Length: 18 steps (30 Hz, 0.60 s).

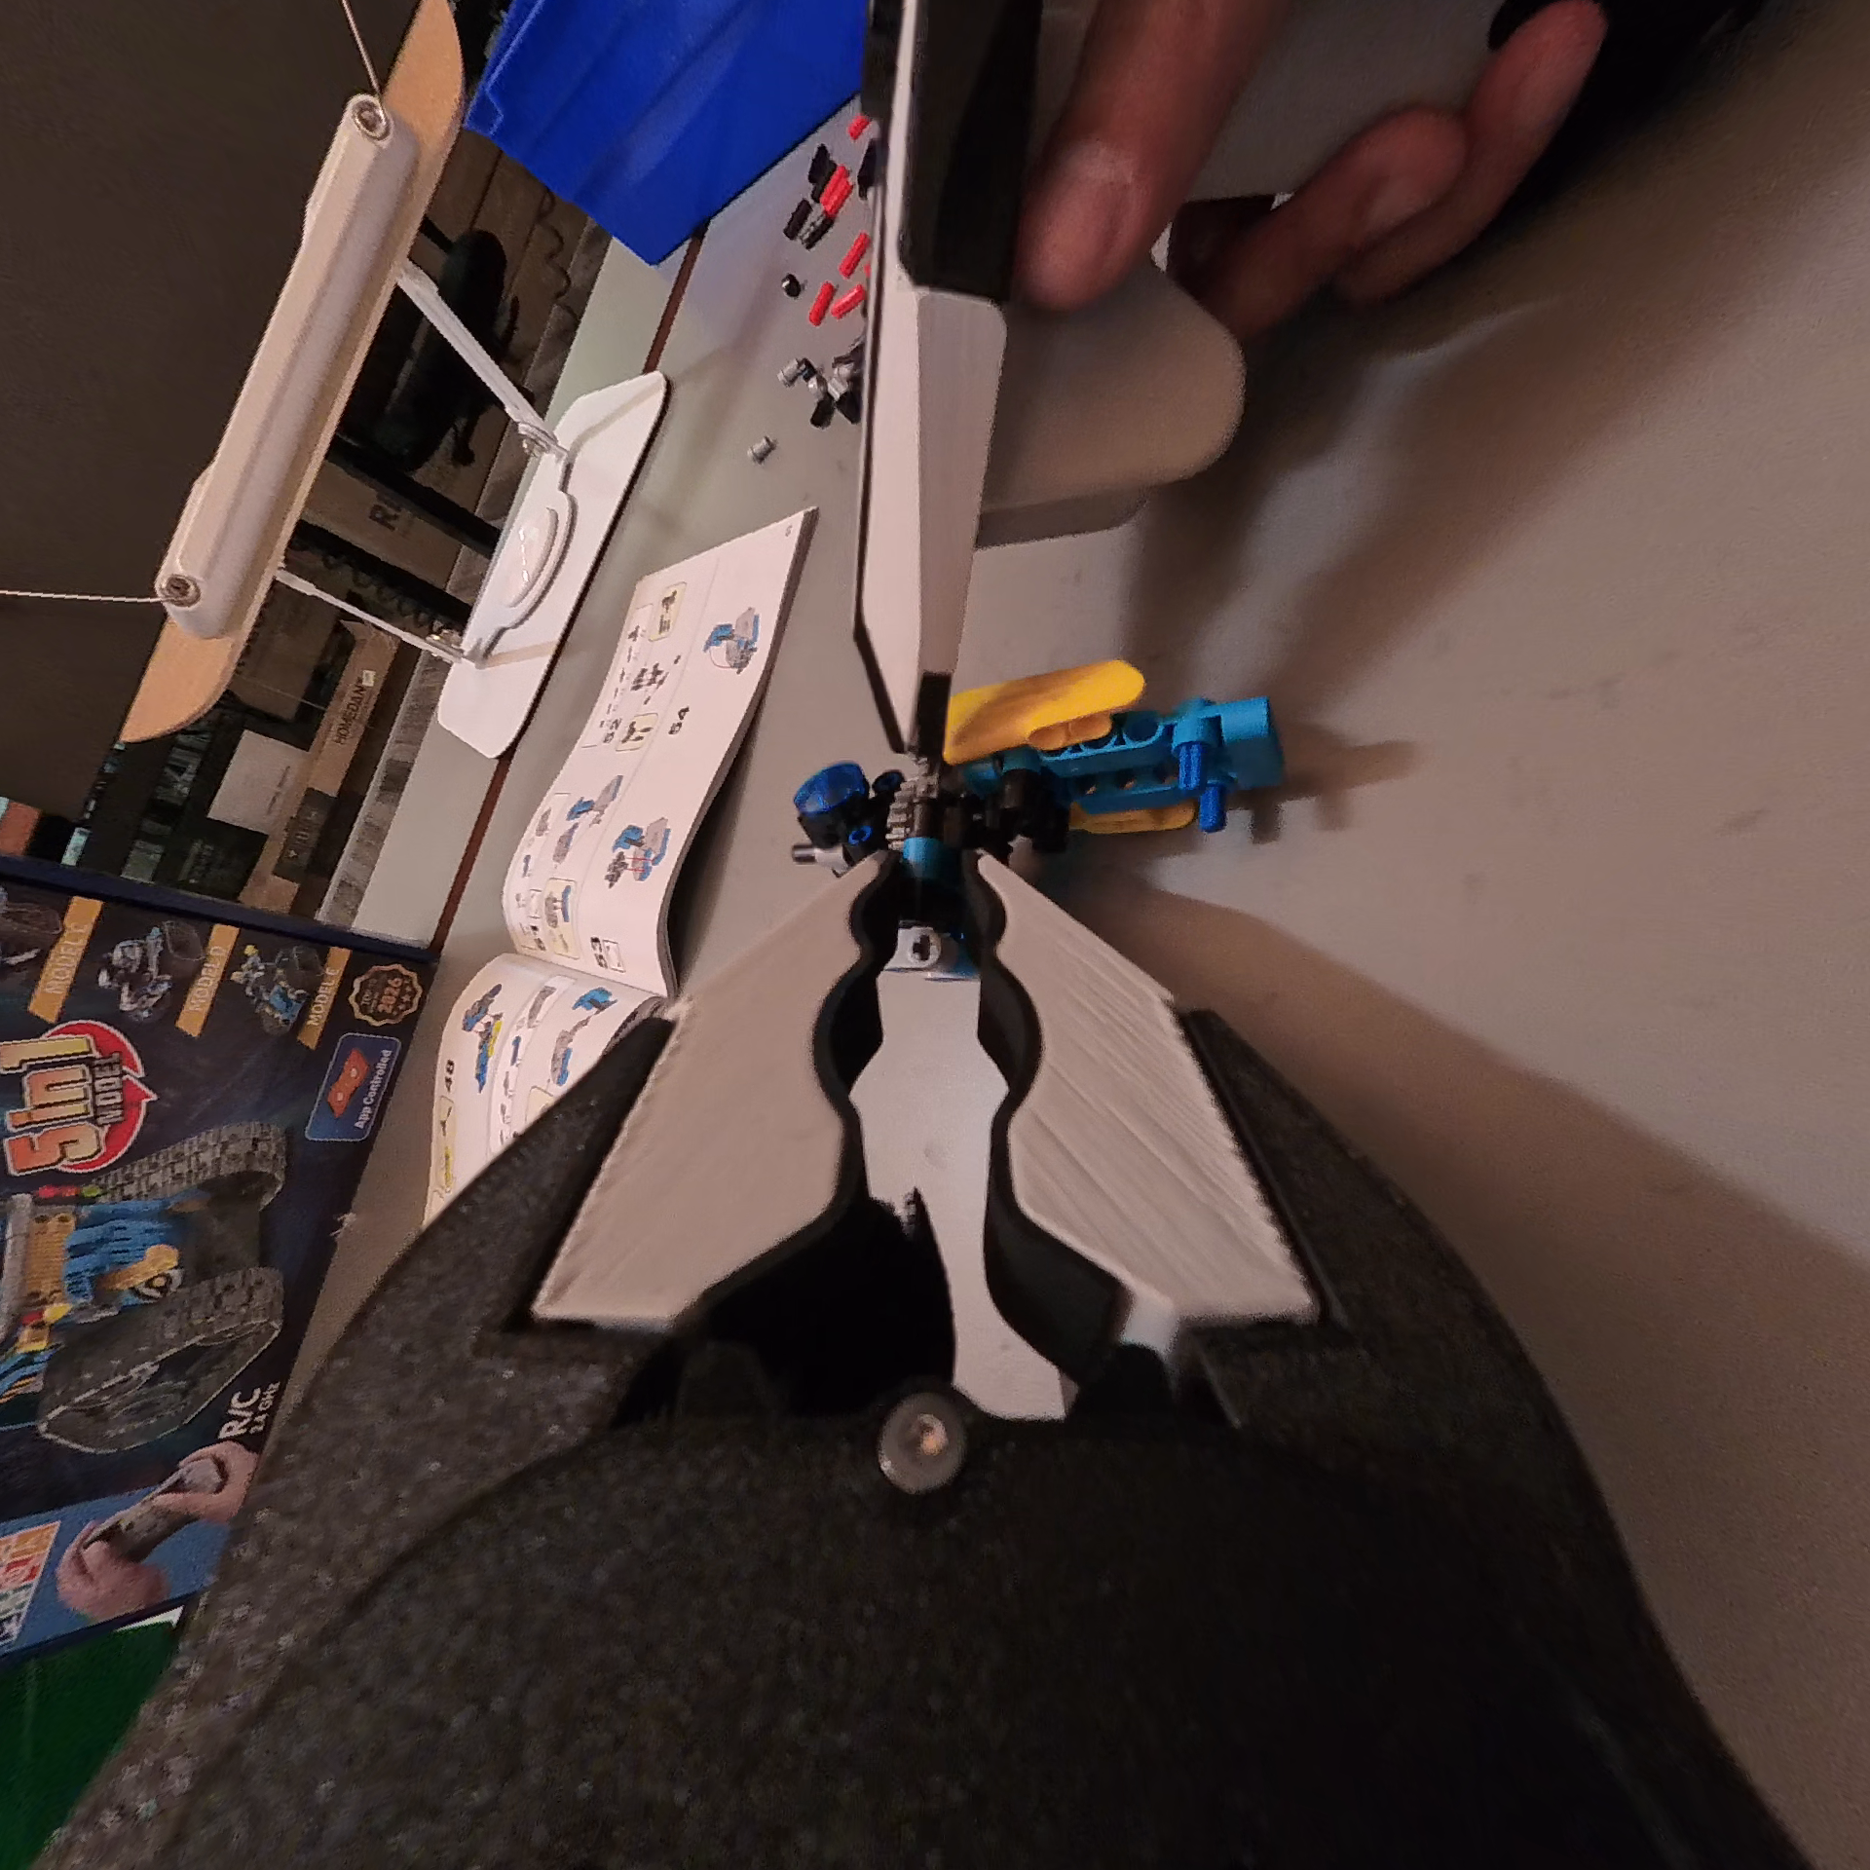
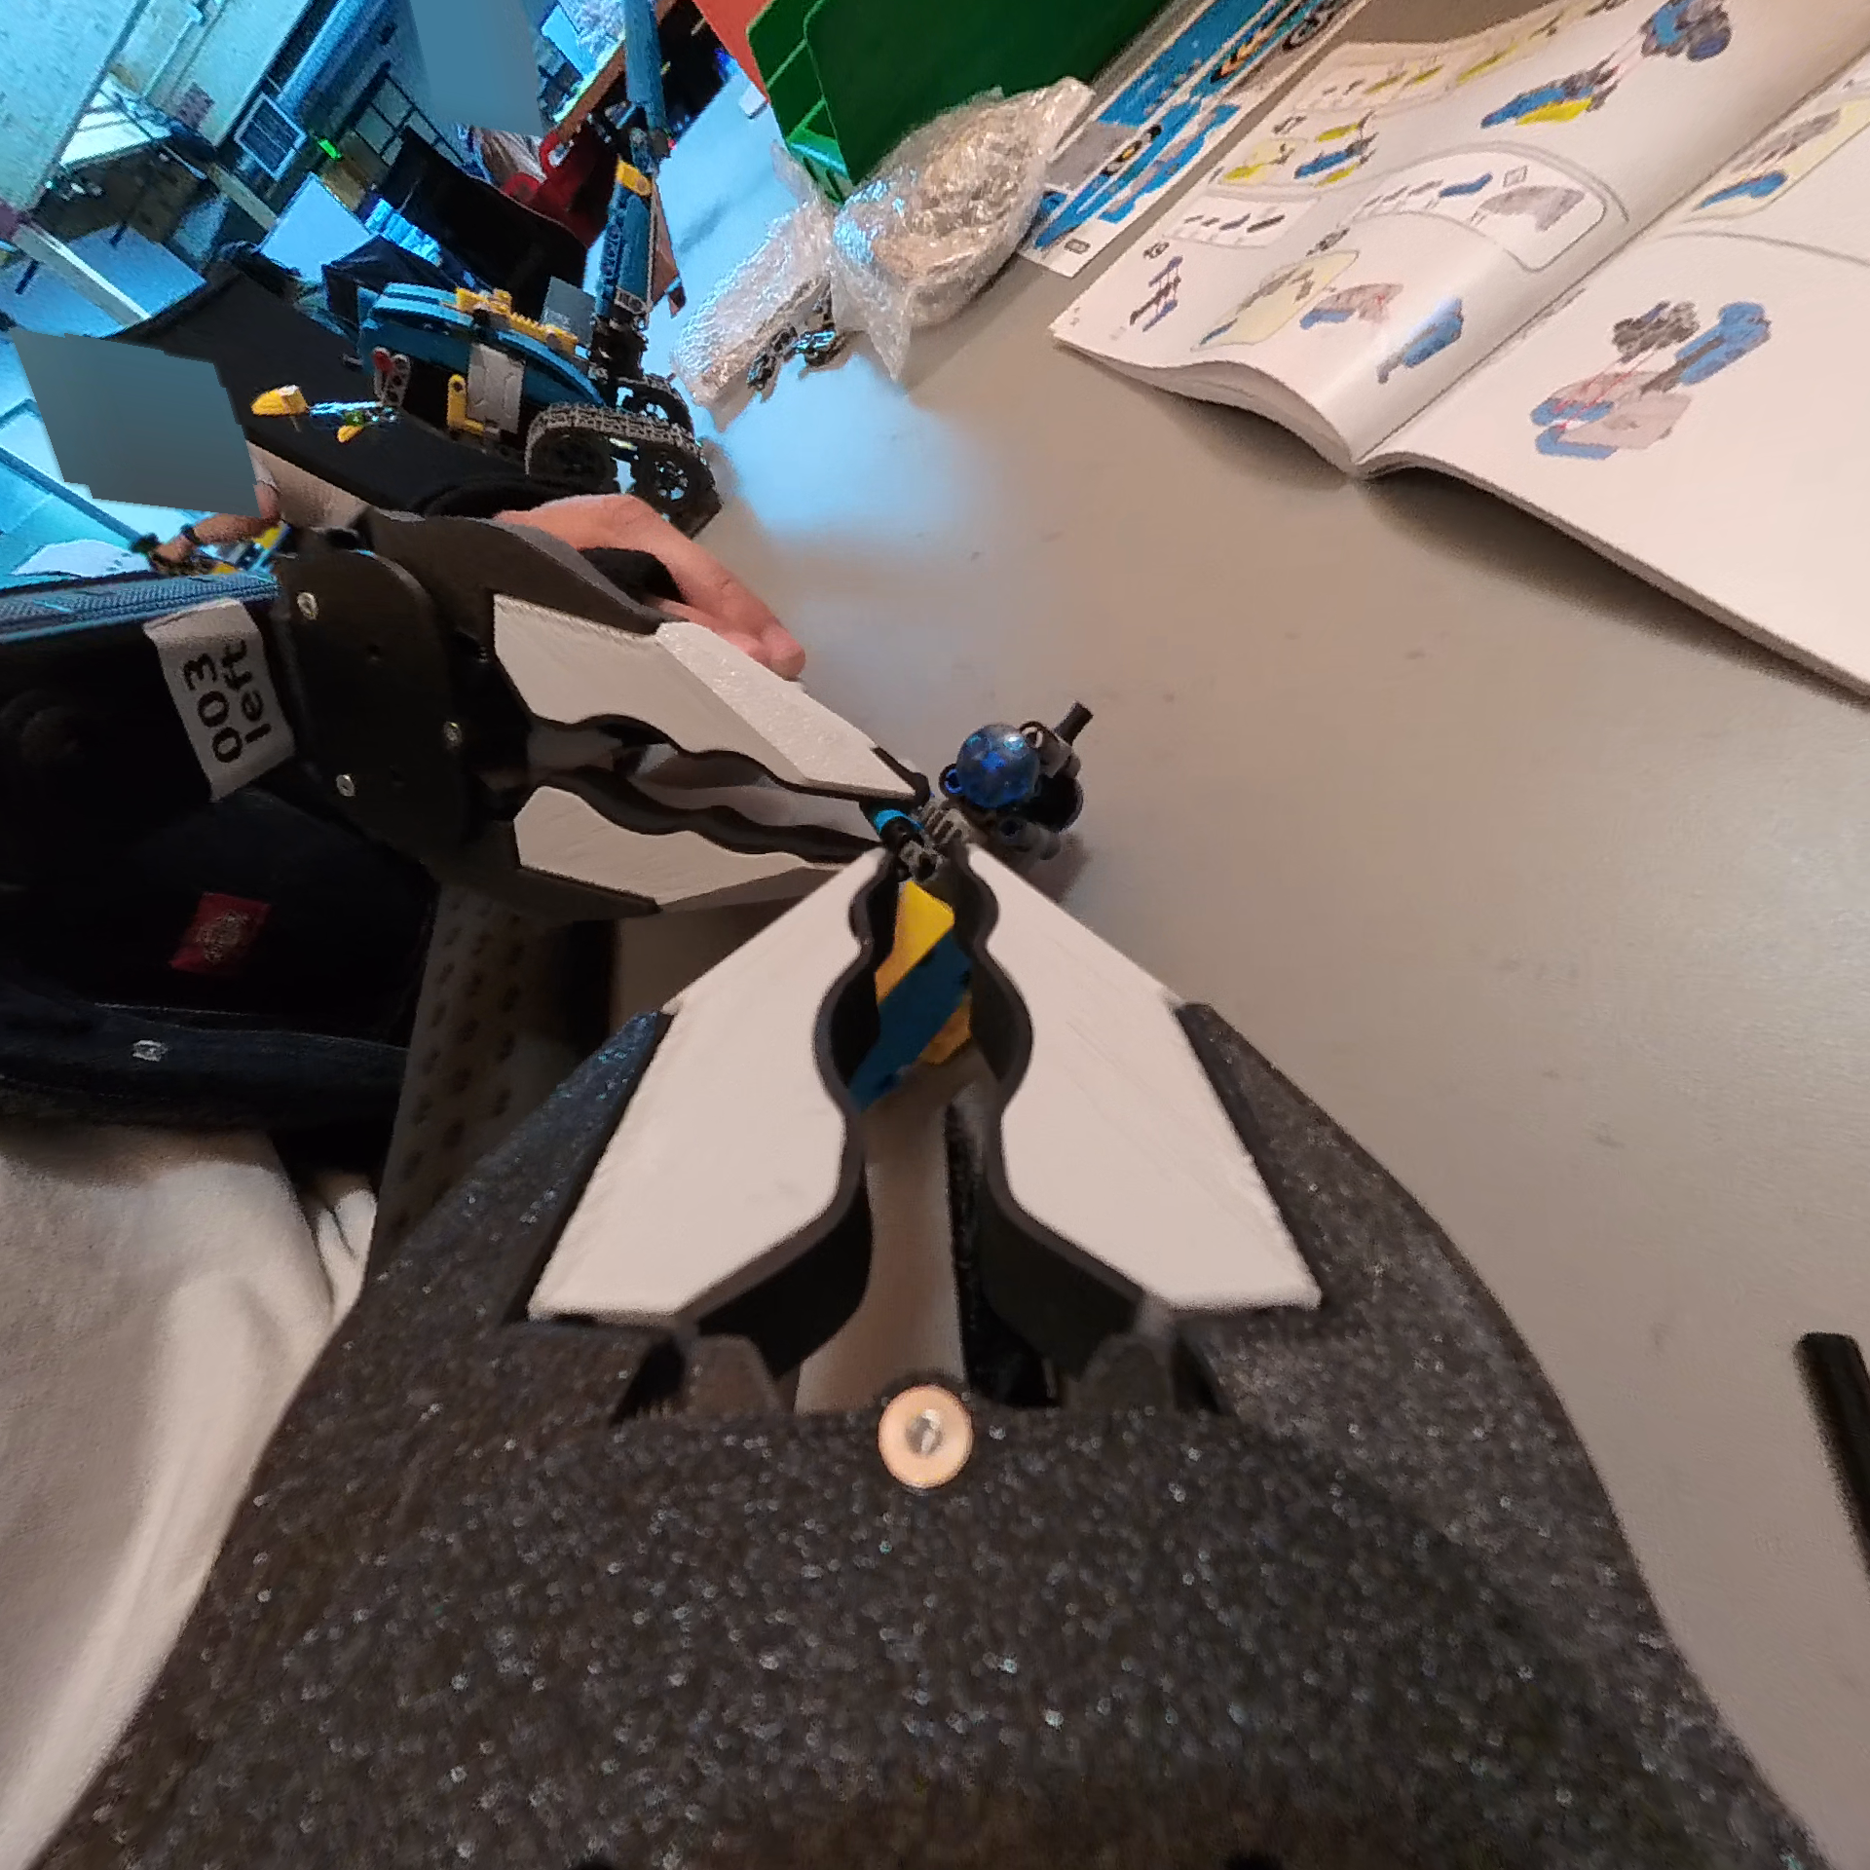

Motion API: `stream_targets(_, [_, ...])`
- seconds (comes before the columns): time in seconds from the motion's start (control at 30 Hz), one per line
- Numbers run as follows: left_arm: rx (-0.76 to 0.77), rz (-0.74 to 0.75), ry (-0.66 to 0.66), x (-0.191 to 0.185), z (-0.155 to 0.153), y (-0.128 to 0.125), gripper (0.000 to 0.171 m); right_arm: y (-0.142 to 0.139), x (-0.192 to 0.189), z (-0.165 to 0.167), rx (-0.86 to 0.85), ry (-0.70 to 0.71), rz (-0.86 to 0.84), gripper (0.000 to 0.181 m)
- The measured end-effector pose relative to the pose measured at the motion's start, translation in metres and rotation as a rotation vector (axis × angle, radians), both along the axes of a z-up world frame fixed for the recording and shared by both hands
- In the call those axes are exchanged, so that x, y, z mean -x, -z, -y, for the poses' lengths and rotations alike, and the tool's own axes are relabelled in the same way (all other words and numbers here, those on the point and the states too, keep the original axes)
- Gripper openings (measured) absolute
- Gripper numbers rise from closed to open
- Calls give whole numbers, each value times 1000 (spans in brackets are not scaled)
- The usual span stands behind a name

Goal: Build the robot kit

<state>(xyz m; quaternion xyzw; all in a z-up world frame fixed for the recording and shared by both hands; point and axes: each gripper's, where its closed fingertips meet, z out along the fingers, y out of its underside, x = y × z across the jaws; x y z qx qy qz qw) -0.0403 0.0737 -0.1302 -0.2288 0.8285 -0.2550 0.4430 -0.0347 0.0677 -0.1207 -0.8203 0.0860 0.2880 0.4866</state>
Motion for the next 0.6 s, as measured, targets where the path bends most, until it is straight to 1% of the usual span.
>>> stream_targets(0.17, [19, -37, 7, 1, 0, 3, 10, 4, -2, 2, 29, -2, -69, 6])
stream_targets(0.33, [73, -69, -7, -1, 1, 4, 10, 6, -4, 1, 42, 12, -70, 5])
stream_targets(0.43, [120, -101, -32, -2, 1, 4, 9, 7, -7, 0, 64, 48, -13, 4])
stream_targets(0.6, [149, -122, -72, -3, 1, 3, 9, 7, -9, -1, 135, 131, 113, 4])
